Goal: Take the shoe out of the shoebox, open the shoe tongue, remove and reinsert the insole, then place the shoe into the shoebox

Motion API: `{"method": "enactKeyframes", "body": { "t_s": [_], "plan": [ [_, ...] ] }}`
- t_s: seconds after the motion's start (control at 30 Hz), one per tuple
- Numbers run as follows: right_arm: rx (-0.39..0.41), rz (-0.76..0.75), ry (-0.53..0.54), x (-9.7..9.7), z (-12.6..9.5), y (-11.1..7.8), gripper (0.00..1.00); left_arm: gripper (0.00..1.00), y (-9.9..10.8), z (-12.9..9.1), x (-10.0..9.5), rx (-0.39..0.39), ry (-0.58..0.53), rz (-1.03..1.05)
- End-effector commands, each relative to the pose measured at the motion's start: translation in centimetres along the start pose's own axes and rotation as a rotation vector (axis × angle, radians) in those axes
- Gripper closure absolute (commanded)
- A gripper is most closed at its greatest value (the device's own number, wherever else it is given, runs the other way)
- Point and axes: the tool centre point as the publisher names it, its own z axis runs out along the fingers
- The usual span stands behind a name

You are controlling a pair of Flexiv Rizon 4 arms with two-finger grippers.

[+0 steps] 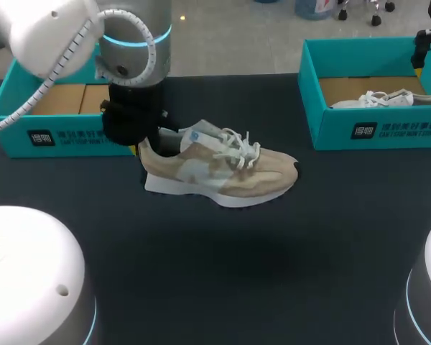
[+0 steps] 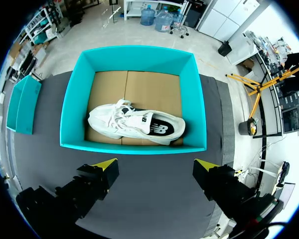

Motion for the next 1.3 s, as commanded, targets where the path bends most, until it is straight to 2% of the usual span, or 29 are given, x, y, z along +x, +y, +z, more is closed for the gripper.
{"method": "enactKeyframes", "body": {
  "t_s": [0.03, 0.23, 0.43, 0.77, 1.0, 1.3],
  "plan": [
    [-0.002, 0.001, 0.0, 0.0, 0.0, -0.1, 0.0, 1.0, -0.1, 2.1, 0.2, -0.009, -0.015, -0.012],
    [-0.002, 0.001, 0.0, 0.0, 0.0, -0.1, 0.0, 1.0, -0.1, 4.8, -0.1, -0.035, -0.006, -0.008],
    [-0.002, 0.001, 0.0, 0.0, 0.0, -0.1, 0.0, 1.0, -0.2, 8.5, -0.9, -0.056, -0.002, 0.017],
    [-0.002, 0.001, 0.0, 0.0, 0.0, -0.1, 0.0, 1.0, 1.9, 13.3, -1.4, -0.069, 0.015, 0.005],
    [-0.002, 0.001, 0.0, 0.0, 0.0, -0.1, 0.0, 1.0, 4.2, 15.9, -1.9, -0.08, 0.04, 0.058],
    [-0.002, 0.001, 0.0, 0.0, 0.0, -0.1, 0.0, 1.0, 4.9, 17.8, -2.7, -0.097, 0.036, 0.109]
  ]
}}
